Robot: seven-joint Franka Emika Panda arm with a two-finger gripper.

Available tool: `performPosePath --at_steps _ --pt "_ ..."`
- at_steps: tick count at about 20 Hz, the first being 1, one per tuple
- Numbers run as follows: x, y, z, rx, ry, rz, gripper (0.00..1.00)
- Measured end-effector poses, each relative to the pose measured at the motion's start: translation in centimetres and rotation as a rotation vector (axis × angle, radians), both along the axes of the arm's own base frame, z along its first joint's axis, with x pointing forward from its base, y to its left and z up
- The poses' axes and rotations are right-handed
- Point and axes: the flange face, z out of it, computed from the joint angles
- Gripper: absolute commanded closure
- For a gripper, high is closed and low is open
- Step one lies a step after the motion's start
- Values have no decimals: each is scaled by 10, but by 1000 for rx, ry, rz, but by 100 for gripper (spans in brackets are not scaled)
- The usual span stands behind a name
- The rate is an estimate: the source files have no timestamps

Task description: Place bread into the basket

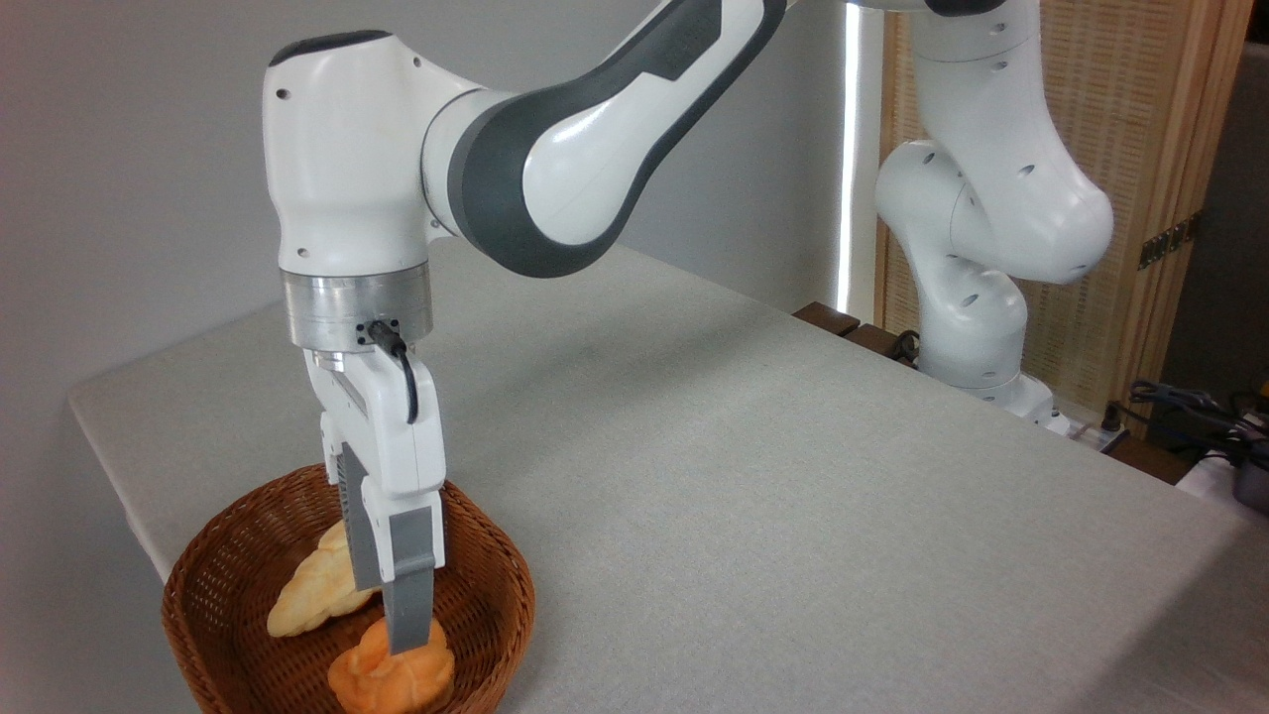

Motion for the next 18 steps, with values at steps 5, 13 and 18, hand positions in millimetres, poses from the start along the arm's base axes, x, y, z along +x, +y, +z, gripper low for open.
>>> performPosePath --at_steps 5,13,18 --pt "-7 12 38 -65 -33 95 0" --pt "-85 13 114 -137 183 165 0" --pt "-102 0 118 -128 251 179 0"
